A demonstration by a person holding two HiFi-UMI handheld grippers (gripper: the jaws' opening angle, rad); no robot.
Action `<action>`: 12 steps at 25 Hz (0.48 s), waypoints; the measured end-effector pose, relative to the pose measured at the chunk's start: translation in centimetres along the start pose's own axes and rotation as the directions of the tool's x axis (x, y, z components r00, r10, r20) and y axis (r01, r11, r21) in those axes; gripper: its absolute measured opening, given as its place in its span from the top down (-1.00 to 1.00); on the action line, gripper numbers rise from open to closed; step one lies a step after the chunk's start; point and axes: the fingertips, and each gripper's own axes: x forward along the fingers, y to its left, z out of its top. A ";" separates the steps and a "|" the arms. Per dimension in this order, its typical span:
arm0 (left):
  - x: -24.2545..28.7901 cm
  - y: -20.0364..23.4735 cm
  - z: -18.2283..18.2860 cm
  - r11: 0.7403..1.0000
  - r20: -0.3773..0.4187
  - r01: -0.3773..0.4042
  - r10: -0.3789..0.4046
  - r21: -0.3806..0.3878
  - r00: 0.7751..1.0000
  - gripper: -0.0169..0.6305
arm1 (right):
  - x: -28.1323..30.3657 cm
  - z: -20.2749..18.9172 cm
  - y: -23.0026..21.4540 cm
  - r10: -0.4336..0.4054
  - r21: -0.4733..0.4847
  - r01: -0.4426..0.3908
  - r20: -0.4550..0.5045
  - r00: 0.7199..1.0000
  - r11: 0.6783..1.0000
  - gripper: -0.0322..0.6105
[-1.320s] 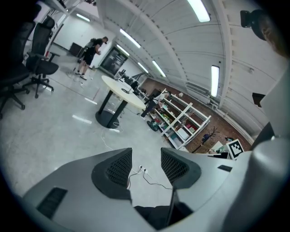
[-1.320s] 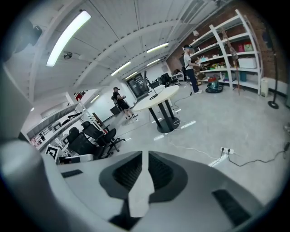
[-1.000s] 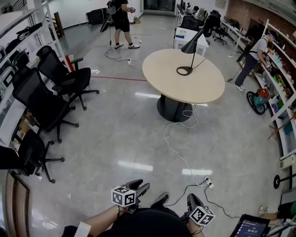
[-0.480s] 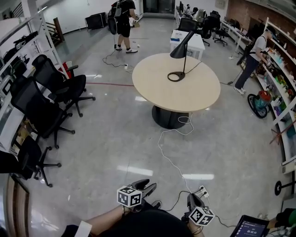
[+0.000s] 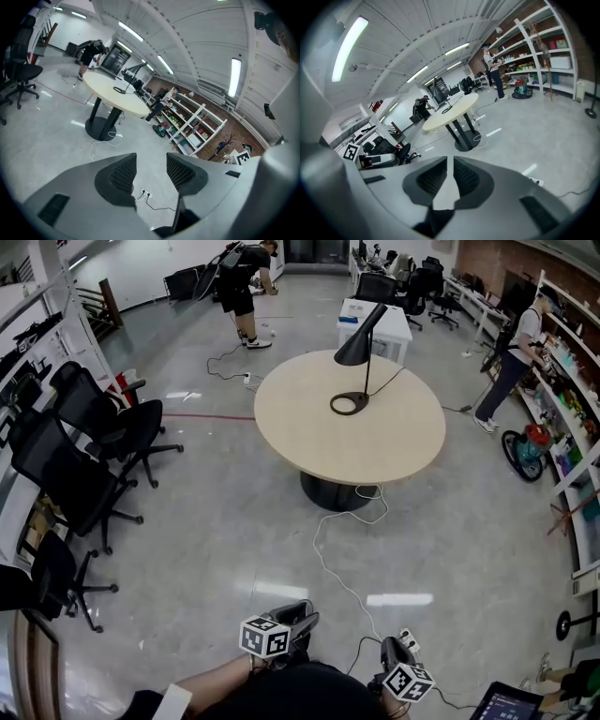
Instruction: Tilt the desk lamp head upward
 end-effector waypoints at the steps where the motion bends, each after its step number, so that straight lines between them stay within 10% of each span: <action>1: 0.9 0.1 1.1 1.000 0.003 0.013 -0.013 0.003 1.000 0.30 | 0.6 1.0 -0.3 -0.016 0.011 0.016 0.011 1.000 1.000 0.76; 12: 8.1 4.7 11.2 0.995 0.008 0.103 -0.103 -0.016 0.995 0.30 | 8.6 10.0 1.9 -0.070 -0.056 0.071 0.014 0.997 0.996 0.76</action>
